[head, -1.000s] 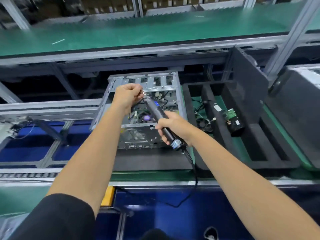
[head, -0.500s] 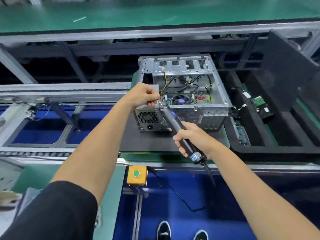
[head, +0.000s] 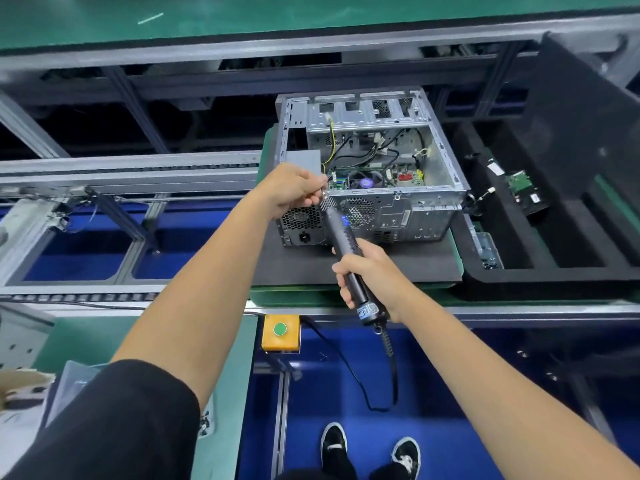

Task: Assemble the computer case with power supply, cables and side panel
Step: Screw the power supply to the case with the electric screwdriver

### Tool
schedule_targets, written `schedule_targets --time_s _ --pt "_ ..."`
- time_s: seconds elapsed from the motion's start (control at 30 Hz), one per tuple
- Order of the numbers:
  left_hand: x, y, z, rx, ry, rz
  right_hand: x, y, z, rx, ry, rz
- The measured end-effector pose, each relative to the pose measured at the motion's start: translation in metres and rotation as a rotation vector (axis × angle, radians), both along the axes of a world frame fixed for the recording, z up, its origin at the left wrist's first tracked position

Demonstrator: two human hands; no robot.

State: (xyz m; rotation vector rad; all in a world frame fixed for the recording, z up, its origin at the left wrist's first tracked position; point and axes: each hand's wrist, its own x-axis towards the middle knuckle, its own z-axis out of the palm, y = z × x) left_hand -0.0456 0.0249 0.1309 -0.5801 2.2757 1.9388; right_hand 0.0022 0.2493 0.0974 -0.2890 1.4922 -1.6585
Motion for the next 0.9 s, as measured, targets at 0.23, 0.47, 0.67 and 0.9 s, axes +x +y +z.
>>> schedule_targets --time_s 0.23,0.47,0.67,0.9 --pt "0.003 -0.006 0.006 -0.260 0.031 0.102 0.014 0.002 -0.008 0.014 -0.010 -0.002" --pt "-0.025 -0.017 0.007 -0.847 0.166 0.092 0.020 -0.001 -0.020 0.063 0.004 -0.009" --pt "-0.047 -0.011 -0.013 -1.049 0.097 -0.082 0.018 -0.003 -0.025 0.076 -0.008 -0.009" --pt "-0.050 -0.011 -0.031 -1.159 0.165 -0.060 0.017 -0.005 -0.027 0.076 -0.004 -0.008"
